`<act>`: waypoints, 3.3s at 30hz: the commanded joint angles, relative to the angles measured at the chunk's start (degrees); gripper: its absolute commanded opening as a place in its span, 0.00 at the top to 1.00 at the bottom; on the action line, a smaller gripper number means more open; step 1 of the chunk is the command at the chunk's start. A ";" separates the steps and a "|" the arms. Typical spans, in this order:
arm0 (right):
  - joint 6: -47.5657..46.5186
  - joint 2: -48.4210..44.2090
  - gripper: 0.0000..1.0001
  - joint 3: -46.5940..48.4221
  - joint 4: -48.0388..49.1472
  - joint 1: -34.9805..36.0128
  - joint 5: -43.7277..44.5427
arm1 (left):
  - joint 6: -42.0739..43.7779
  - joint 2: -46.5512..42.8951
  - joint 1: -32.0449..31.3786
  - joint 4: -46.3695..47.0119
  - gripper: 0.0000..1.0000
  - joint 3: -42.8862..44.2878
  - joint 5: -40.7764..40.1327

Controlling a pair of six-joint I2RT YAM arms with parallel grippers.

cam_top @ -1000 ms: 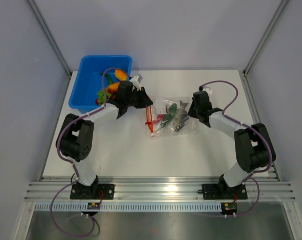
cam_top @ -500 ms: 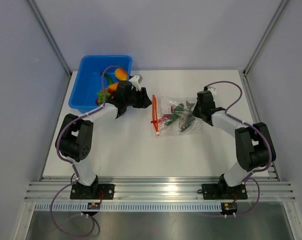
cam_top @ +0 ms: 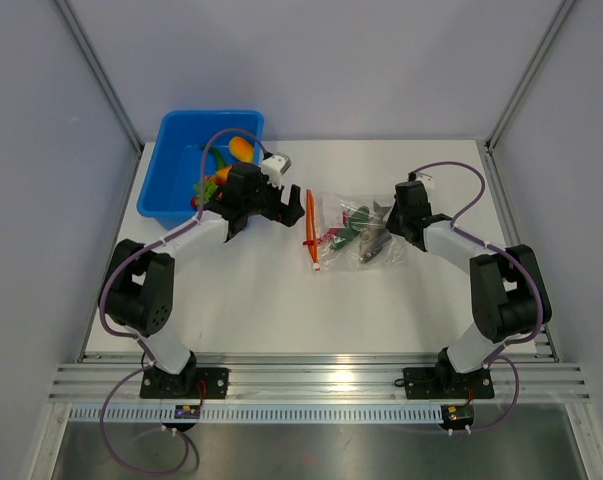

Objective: Open the zip-top bag and remove the fake food
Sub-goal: Adjust the zipper food storage bag at the center of the board, then pick up the fake vegetable from the zipper food storage bag.

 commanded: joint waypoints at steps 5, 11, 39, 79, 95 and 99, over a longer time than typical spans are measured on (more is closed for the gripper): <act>-0.91 -0.84 1.00 0.91 1.11 -0.32 0.45 | 3.21 5.00 0.24 -1.93 0.07 5.64 3.27; -0.91 -1.01 1.00 0.65 1.20 -0.32 0.45 | 2.60 11.76 0.15 -7.20 0.26 11.69 5.64; -1.17 -0.75 1.00 0.82 1.02 -0.32 -0.34 | 14.54 17.13 -6.53 -12.74 0.30 13.56 13.91; 0.14 -0.57 1.00 1.18 -0.21 -0.32 1.24 | 19.82 19.95 -12.25 -17.84 0.88 17.86 -1.56; 1.64 -0.75 1.00 0.83 -0.39 -1.47 2.12 | 20.26 15.55 -12.24 -31.28 0.96 22.96 -16.22; 1.99 -0.66 1.00 0.74 -0.47 -1.73 2.12 | 19.21 14.76 -11.98 -29.53 0.96 22.34 -20.28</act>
